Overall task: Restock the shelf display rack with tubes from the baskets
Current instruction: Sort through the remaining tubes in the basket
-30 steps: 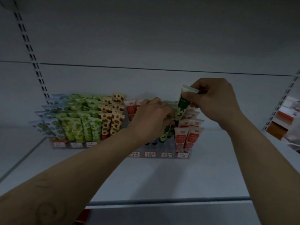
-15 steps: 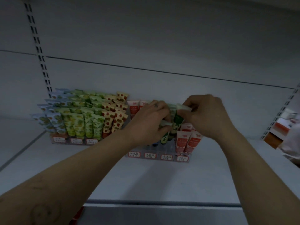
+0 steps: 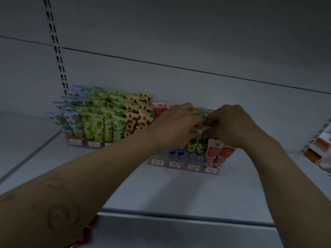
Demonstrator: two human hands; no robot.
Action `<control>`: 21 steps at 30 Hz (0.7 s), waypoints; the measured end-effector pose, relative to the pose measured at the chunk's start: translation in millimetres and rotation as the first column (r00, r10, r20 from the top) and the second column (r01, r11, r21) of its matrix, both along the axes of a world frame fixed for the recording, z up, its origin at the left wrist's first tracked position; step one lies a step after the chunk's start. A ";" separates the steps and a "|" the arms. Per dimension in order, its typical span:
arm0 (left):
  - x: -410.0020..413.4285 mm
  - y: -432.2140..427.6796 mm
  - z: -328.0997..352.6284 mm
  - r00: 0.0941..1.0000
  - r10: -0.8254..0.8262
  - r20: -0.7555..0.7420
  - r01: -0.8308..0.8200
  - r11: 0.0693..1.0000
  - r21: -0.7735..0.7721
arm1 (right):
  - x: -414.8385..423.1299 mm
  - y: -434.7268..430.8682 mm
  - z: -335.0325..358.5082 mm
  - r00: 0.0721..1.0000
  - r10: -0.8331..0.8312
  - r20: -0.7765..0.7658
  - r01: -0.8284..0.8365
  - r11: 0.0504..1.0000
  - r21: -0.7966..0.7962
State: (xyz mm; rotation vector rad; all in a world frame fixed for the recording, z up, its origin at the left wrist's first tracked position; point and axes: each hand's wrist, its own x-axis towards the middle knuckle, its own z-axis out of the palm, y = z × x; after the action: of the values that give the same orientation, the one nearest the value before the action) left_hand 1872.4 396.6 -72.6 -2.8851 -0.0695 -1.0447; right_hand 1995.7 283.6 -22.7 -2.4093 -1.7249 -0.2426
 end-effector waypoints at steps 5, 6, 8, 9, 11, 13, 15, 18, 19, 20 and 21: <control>-1.5 2.3 1.7 0.997 -0.026 -0.071 0.022 0.998 -0.052 | 0.5 2.8 4.7 0.999 0.041 0.011 -0.041 0.998 -0.050; -1.5 3.3 0.7 0.996 -0.036 -0.077 0.032 0.998 -0.048 | 0.7 2.0 4.0 0.999 0.049 0.015 -0.049 0.997 -0.054; -1.6 4.5 -0.5 0.995 -0.063 -0.076 0.057 0.996 -0.071 | 2.2 -0.2 1.0 0.998 0.060 0.034 -0.058 0.997 -0.051; -1.4 4.9 0.4 0.995 -0.067 -0.076 0.061 0.995 -0.080 | 3.2 -1.0 -0.3 0.997 0.061 0.044 -0.059 0.997 -0.048; -1.0 5.4 2.0 0.994 -0.055 -0.092 0.048 0.996 -0.075 | 4.4 -0.6 -1.9 0.996 0.065 0.055 -0.063 0.997 -0.050; 0.4 5.8 2.6 0.994 -0.034 -0.101 0.029 0.998 -0.056 | 5.1 1.3 -1.0 0.996 0.067 0.051 -0.064 0.996 -0.057; 0.8 4.8 2.6 0.994 -0.017 -0.103 0.014 0.999 -0.037 | 4.1 3.0 0.1 0.995 0.068 0.067 -0.063 0.995 -0.079; -0.8 3.4 2.5 0.995 0.004 -0.100 -0.007 1.000 -0.025 | 2.5 6.5 1.2 0.993 0.053 0.106 -0.041 0.993 -0.111; -1.1 2.6 2.6 0.995 0.014 -0.098 -0.015 1.000 -0.018 | 2.3 7.3 1.1 0.993 0.044 0.109 -0.032 0.993 -0.115; -1.2 1.4 3.1 0.994 0.027 -0.103 -0.029 0.999 -0.018 | 2.6 8.2 1.1 0.992 0.036 0.119 -0.022 0.993 -0.118; -1.3 -0.4 3.8 0.991 0.046 -0.123 -0.050 0.998 -0.028 | 2.8 8.7 0.7 0.990 0.030 0.140 -0.012 0.992 -0.126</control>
State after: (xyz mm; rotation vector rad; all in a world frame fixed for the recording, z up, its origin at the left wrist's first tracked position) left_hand 1871.1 396.2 -68.7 -2.9516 -0.1481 -0.8653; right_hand 1998.5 292.3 -22.0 -2.5158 -1.8779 -0.3186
